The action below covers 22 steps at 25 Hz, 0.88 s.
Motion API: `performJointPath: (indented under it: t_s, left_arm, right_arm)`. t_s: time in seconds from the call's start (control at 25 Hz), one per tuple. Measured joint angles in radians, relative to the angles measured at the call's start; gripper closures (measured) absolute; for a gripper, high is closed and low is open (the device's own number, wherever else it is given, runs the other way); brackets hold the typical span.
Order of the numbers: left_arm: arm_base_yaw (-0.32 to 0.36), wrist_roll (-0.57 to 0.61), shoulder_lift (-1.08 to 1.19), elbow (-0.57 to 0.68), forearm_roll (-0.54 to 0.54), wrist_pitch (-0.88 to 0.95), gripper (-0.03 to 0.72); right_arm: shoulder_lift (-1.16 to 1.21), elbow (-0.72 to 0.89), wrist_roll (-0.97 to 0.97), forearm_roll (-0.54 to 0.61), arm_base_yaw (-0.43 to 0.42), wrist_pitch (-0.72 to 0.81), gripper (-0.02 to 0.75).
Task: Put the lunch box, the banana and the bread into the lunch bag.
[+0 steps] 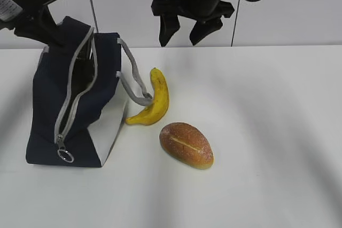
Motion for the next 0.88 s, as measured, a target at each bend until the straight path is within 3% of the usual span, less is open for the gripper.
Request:
performJointPath:
  t_s: [0.48, 0.88]
  left_arm:
    - [0.0, 0.0, 0.0, 0.0, 0.013, 0.0, 0.69]
    - [0.0, 0.0, 0.0, 0.0, 0.017, 0.0, 0.69]
  right_arm:
    - [0.201, 0.009, 0.051, 0.013, 0.002, -0.004, 0.187]
    - [0.261, 0.006, 0.139, -0.056, 0.063, -0.105, 0.187]
